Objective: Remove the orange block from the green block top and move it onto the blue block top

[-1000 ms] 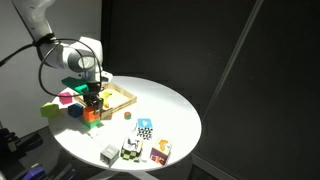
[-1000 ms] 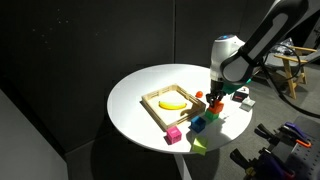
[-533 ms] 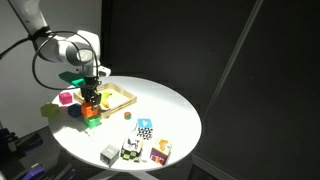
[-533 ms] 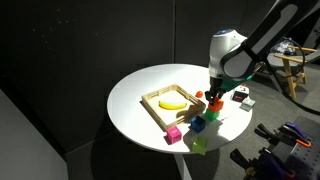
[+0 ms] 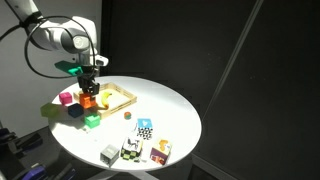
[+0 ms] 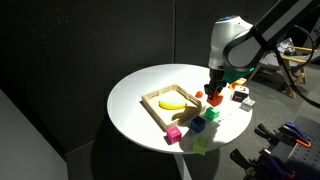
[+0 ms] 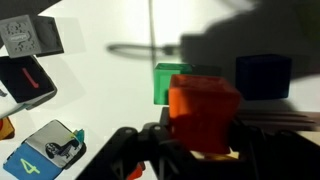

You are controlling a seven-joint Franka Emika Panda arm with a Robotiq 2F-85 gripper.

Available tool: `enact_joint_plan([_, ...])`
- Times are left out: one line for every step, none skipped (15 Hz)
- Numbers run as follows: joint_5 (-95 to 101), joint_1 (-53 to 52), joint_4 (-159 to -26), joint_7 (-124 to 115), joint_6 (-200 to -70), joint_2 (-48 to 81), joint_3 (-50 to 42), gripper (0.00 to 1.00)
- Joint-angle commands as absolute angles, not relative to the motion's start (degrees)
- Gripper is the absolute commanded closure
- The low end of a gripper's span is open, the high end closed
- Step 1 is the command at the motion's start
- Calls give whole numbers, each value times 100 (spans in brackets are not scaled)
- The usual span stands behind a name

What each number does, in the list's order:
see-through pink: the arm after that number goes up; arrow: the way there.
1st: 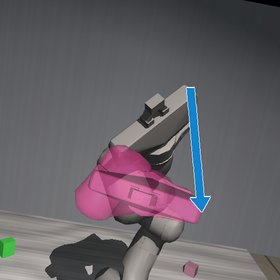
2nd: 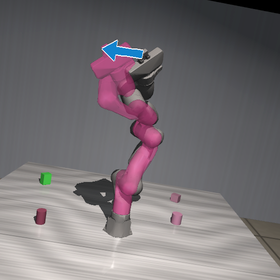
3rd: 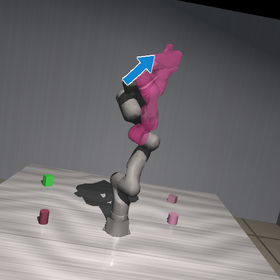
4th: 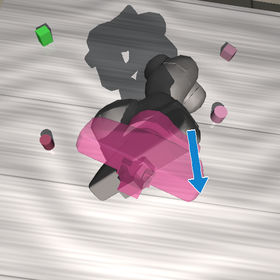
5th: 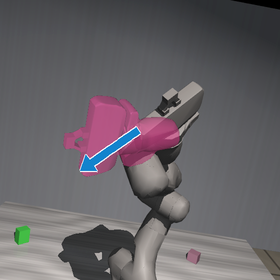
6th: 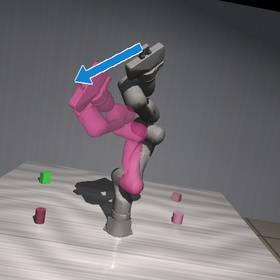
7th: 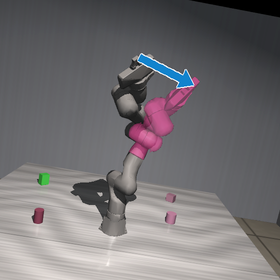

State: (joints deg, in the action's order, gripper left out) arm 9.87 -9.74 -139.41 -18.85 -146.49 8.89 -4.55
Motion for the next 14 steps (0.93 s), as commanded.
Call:
enact_joint_plan([1192,-885,-14162,-1740,-14559,447,-171,73])
enact_joint_plan([1219,-889,-14168,-1672,-14564,407,-92,73])
enact_joint_plan([1227,-892,-14177,-1590,-14577,377,-14,73])
enact_joint_plan([1244,-893,-14184,-1508,-14589,350,52,73])
enact_joint_plan([1269,-899,-14186,-1410,-14598,336,122,73])
enact_joint_plan([1296,-901,-14186,-1335,-14606,326,177,73])
enact_joint_plan([1318,-905,-14168,-1246,-14608,346,233,73])
enact_joint_plan([1326,-905,-14151,-1165,-14607,361,280,73])
enact_joint_plan([1309,-911,-14116,-1097,-14603,403,328,73])
enact_joint_plan([1315,-918,-14090,-1051,-14600,438,364,73])
enact_joint_plan([1337,-930,-14070,-1025,-14611,477,401,73])
enact_joint_plan([1370,-942,-14049,-1045,-14623,516,427,73])
enact_joint_plan([1379,-949,-14031,-1035,-14627,551,455,73])
enact_joint_plan([1416,-960,-14000,-1091,-14634,613,474,73])
